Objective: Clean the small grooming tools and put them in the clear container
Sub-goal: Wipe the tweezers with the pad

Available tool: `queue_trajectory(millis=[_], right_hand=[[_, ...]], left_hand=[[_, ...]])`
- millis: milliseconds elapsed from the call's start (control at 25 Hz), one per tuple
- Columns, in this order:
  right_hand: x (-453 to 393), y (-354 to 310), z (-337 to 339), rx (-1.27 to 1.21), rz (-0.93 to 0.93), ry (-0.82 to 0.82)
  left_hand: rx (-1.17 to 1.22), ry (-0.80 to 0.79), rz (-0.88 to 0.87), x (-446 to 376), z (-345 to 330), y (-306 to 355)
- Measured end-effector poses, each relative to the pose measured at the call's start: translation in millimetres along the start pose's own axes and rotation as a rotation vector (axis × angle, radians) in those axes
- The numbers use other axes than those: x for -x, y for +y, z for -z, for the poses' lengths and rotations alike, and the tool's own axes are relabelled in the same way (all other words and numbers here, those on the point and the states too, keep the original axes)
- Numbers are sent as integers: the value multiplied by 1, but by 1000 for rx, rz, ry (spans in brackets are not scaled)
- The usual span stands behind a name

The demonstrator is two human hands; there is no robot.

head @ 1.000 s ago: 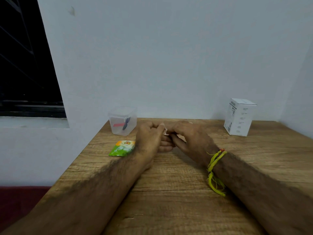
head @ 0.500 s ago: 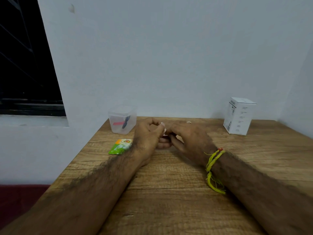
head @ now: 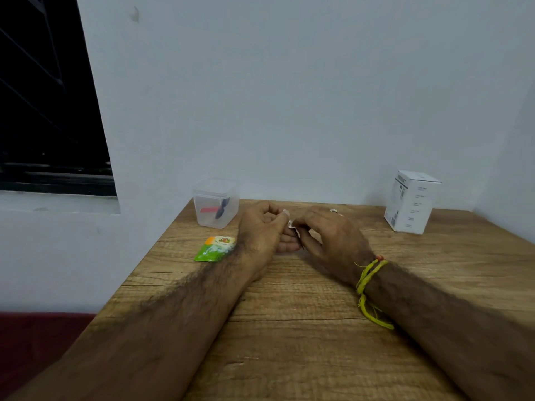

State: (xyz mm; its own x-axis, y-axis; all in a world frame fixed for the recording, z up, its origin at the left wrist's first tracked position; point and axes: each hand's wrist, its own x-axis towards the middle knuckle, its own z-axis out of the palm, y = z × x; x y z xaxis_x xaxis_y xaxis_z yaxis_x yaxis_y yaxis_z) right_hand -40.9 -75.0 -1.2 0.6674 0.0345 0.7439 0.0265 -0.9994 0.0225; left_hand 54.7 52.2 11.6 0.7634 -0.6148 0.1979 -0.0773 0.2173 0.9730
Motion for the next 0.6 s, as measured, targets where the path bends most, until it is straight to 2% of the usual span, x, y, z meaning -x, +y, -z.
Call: queue_trajectory(millis=[600], right_hand=[[4,0,1,12,-8,-40]], left_hand=[[-74,-22,-36,-4,-1,-4]])
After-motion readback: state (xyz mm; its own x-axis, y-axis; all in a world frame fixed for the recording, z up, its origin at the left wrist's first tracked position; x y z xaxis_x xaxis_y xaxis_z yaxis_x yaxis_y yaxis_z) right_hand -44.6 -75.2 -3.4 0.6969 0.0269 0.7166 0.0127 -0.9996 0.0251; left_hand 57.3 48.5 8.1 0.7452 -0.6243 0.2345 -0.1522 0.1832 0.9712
